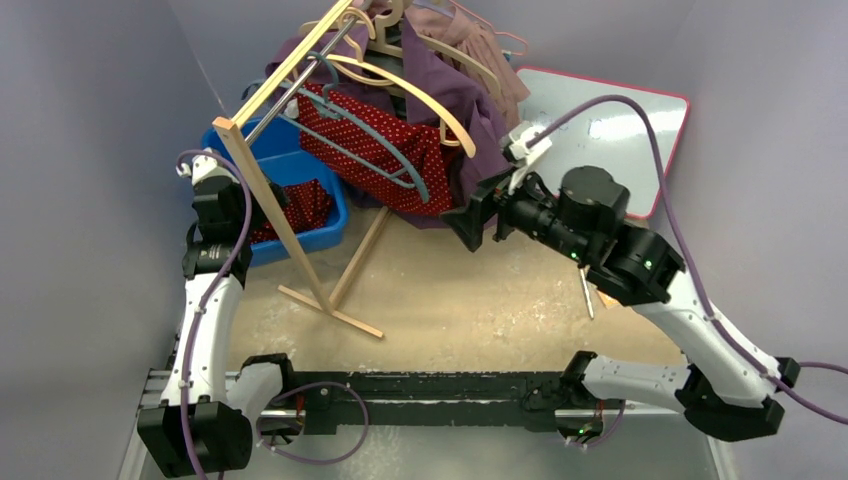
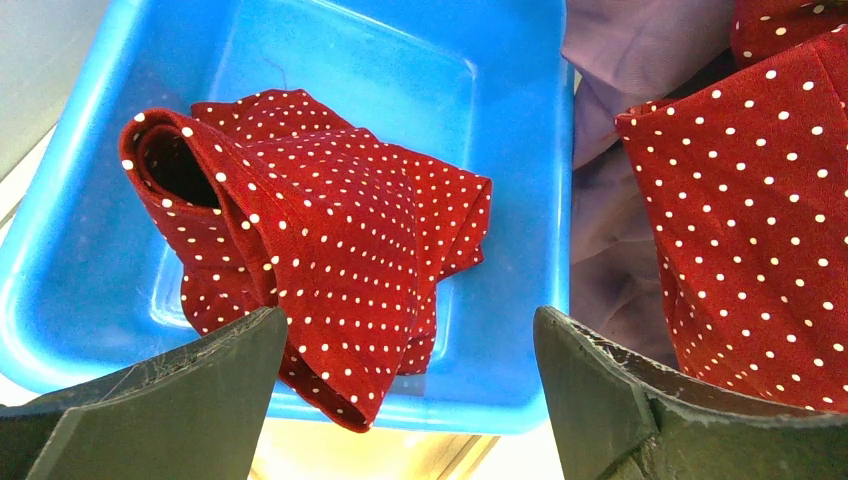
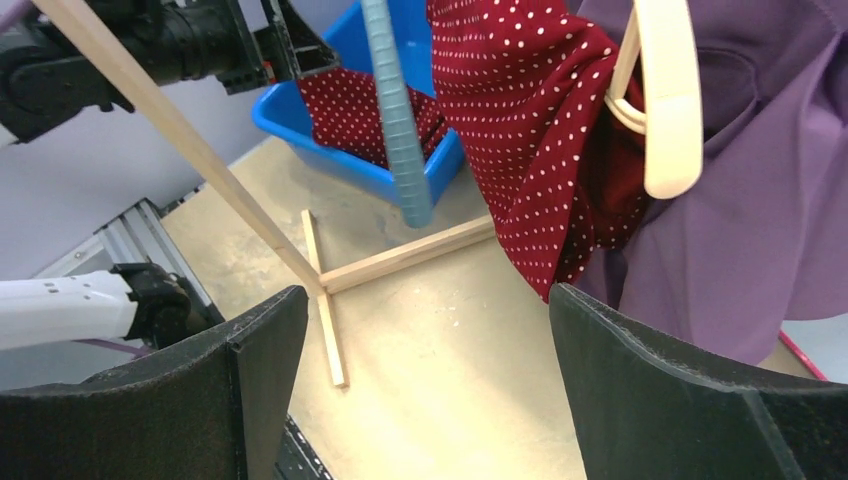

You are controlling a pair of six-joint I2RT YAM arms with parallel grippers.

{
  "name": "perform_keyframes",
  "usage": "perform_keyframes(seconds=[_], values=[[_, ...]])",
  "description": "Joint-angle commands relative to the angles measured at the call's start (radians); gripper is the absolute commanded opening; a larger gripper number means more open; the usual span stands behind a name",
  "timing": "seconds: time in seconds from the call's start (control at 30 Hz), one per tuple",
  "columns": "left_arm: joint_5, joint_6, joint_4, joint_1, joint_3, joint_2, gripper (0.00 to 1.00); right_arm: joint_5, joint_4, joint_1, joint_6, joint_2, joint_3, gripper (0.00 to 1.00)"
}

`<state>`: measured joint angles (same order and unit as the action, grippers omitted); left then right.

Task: Remove the skirt from the hanger
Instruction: Place the hanger at the clothesline, then pick up the hanger from the clothesline.

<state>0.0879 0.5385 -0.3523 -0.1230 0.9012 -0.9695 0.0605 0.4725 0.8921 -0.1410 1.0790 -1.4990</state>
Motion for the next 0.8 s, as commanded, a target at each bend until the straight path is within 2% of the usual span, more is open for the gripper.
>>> perform_keyframes(seconds=[0.0, 0.1, 0.23, 0.3, 0.4, 0.53, 0.67, 0.77], values=[[-0.003, 0.006, 0.056, -0.005, -0.004, 0.006, 0.93, 0.009, -0.060, 0.005, -0.014, -0.086, 0.029, 0.92], [-0.008, 0.008, 0.060, -0.006, -0.004, 0.007, 0.93, 0.108, -0.077, 0.006, -0.010, -0.111, 0.055, 0.91], [-0.017, 0.012, 0.066, -0.005, -0.010, 0.012, 0.93, 0.251, -0.121, 0.003, 0.003, -0.080, 0.053, 0.84], [-0.019, 0.013, 0.069, -0.006, -0.012, 0.008, 0.93, 0.255, -0.166, -0.011, 0.022, -0.043, 0.023, 0.84], [-0.024, 0.015, 0.065, -0.006, -0.010, -0.001, 0.93, 0.182, -0.193, -0.082, 0.050, 0.039, -0.052, 0.82], [-0.030, 0.017, 0.071, -0.006, -0.016, 0.002, 0.93, -0.008, -0.234, -0.214, 0.069, 0.121, -0.124, 0.81], [-0.041, 0.019, 0.067, -0.006, -0.012, -0.001, 0.93, -0.077, -0.217, -0.229, 0.129, 0.203, -0.207, 0.77], [-0.043, 0.023, 0.073, -0.006, -0.019, 0.006, 0.93, -0.086, -0.234, -0.237, 0.130, 0.221, -0.224, 0.78]])
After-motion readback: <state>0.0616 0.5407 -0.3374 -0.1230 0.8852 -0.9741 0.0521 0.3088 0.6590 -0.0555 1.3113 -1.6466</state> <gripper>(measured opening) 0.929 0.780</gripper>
